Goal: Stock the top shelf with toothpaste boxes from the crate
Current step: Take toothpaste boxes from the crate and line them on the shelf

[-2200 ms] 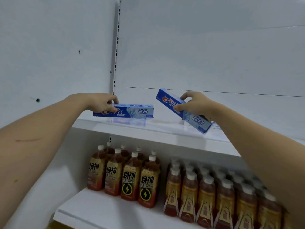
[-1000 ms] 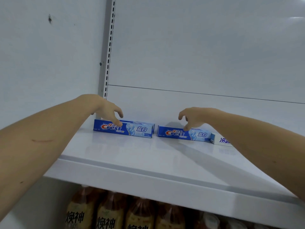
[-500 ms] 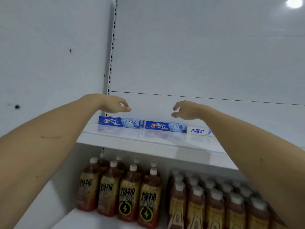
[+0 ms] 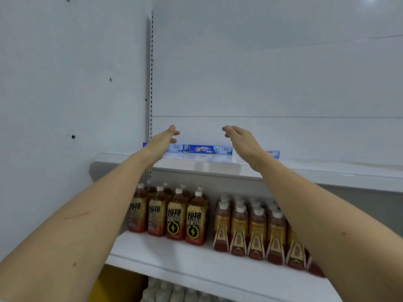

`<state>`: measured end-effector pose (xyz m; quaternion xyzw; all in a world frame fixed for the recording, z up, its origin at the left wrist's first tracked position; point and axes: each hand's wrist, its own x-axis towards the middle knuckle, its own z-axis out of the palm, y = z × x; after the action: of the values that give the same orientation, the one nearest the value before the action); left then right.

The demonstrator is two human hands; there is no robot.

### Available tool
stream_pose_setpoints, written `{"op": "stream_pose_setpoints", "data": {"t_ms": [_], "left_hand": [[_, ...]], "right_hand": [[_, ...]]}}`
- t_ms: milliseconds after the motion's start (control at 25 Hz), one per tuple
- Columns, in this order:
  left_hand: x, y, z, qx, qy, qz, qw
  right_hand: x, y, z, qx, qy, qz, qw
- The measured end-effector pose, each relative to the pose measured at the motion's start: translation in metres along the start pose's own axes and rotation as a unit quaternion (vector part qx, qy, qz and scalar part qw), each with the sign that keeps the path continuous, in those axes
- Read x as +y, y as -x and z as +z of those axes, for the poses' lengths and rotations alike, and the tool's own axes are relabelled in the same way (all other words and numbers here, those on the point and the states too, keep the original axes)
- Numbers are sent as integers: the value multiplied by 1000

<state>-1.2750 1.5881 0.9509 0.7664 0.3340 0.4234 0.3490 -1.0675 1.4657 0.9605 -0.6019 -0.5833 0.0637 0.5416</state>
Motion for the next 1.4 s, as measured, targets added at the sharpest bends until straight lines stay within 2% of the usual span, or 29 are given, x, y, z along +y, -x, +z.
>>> {"op": "stream_pose_setpoints", "data": {"t_ms": [200, 440, 680, 880, 1200, 1400], "left_hand": [[-17, 56, 19, -6, 88, -10, 996], [-59, 127, 41, -5, 132, -25, 991], [-119, 210, 67, -55, 130, -112, 984], [-174, 277, 100, -111, 103, -182, 971], [-271, 350, 232, -160, 90, -317, 931], [-320, 408, 339, -216, 77, -412, 882]], "right_hand": [[3, 65, 29, -5, -51, -10, 999], [33, 146, 86, -6, -125, 71, 990], [66, 235, 122, -21, -161, 197, 967], [125, 307, 136, -33, -151, 274, 949], [264, 421, 126, -88, -128, 404, 902], [356, 496, 119, -119, -145, 487, 853]]}}
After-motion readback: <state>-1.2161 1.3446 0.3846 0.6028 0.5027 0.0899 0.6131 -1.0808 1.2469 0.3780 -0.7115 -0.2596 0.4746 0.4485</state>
